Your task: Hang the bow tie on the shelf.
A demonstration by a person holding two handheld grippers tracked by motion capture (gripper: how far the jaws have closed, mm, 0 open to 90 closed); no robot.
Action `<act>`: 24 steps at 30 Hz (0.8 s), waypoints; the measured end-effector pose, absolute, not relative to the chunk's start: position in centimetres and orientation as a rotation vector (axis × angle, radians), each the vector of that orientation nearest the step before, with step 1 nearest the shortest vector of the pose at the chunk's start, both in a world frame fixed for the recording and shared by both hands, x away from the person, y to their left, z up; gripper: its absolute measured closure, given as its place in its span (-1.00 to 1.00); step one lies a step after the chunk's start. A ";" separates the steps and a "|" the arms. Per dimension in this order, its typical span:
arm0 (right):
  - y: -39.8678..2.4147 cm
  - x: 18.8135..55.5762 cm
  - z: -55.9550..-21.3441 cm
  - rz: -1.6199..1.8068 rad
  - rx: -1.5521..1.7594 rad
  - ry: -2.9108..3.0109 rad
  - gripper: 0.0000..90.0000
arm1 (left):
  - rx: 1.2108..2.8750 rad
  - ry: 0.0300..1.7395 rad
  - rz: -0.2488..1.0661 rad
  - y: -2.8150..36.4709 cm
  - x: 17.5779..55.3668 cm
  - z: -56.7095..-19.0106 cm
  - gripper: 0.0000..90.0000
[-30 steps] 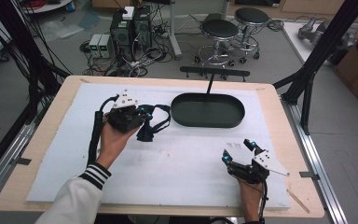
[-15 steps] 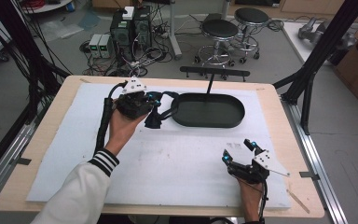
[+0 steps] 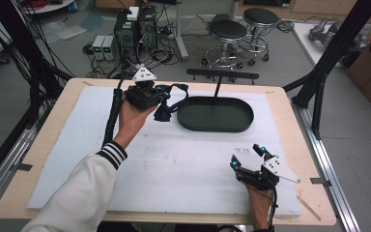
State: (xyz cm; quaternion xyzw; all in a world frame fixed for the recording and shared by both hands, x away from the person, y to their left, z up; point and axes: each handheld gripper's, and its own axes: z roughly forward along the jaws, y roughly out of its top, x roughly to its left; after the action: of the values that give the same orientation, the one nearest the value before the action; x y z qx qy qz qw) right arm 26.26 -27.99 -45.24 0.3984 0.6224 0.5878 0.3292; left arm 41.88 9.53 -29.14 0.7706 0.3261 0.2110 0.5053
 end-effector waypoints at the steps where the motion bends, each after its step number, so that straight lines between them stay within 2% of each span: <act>1: -28.0 26.3 -45.2 1.538 1.042 1.628 -0.82 | 1.855 0.789 0.509 9.3 42.1 -29.1 0.92; 10: -27.9 26.2 -45.2 1.533 1.042 1.622 -0.82 | 1.874 0.774 0.531 7.0 44.0 -28.2 0.92; 24: -28.0 26.3 -45.3 1.537 1.046 1.621 -0.82 | 1.861 0.804 0.567 5.4 45.6 -27.5 0.92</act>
State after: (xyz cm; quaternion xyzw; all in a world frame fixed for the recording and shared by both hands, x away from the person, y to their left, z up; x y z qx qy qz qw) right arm 26.33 -28.04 -45.25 0.4003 0.6201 0.5878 0.3313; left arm 45.63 5.42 -27.49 0.7680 0.3319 0.2339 0.4953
